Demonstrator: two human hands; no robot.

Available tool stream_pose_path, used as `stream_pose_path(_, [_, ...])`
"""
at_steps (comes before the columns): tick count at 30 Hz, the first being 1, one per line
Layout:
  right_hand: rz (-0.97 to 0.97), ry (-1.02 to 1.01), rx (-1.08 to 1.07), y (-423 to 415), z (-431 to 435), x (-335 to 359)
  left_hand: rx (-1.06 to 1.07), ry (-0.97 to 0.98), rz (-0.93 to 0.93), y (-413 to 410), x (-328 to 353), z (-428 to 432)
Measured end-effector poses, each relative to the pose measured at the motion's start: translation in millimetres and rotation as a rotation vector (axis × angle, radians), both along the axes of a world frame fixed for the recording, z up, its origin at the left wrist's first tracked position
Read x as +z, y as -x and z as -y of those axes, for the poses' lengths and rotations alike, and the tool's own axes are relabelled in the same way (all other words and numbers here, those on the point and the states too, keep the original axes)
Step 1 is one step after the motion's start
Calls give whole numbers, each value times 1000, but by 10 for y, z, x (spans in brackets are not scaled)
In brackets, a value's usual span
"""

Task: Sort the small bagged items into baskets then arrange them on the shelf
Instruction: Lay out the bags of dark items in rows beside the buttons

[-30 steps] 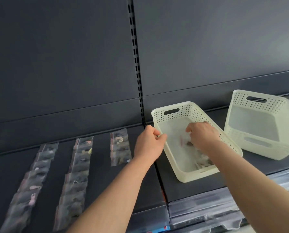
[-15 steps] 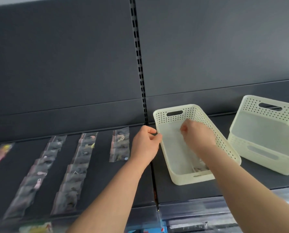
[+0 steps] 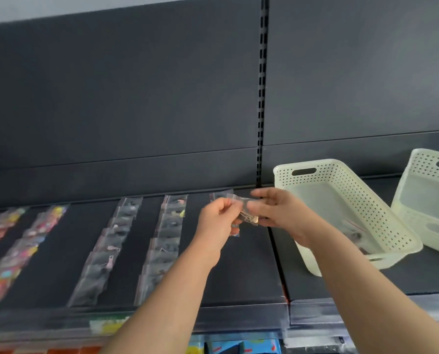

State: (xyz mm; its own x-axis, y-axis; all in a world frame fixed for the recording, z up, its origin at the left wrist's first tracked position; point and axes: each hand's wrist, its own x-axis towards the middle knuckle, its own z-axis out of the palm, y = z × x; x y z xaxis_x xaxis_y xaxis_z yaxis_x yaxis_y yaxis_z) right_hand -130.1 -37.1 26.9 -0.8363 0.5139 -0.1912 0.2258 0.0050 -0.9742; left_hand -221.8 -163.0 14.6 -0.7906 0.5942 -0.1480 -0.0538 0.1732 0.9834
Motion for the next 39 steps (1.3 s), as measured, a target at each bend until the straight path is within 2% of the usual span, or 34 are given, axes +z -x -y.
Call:
stream_pose_path(2, [56,61,17,24,136,-139,44,-8,70,40,-77,113])
stream_pose_path(5, [76,25,-79,46,314,-303,57,71,113,126,-216,274])
stream_pose_path(9, [170,-89,-147,87,482,-526,31,260,17,220,-432,471])
stream_pose_path(14, [269,-284,-250,134,610,-708,62,390,-96,268,-555,540])
stream_pose_path(23, [399,-431,-332,196,676,-709,44,577,-191,343,-556,441])
stream_pose_path(29, [397,-447,-355,201,663,-689,41,698,-291,342,-562,406])
stream_pose_path(31, [396,-451,-338,199,654,-700,54,679,-282,330,-553,418])
stream_pose_path(34, [313,-464,-300,195,631,-640,72,527,-213,292,-510,414])
stream_pose_path(39, [147,-830,-326,66,418,-182,0,308,-182,188,-294,142])
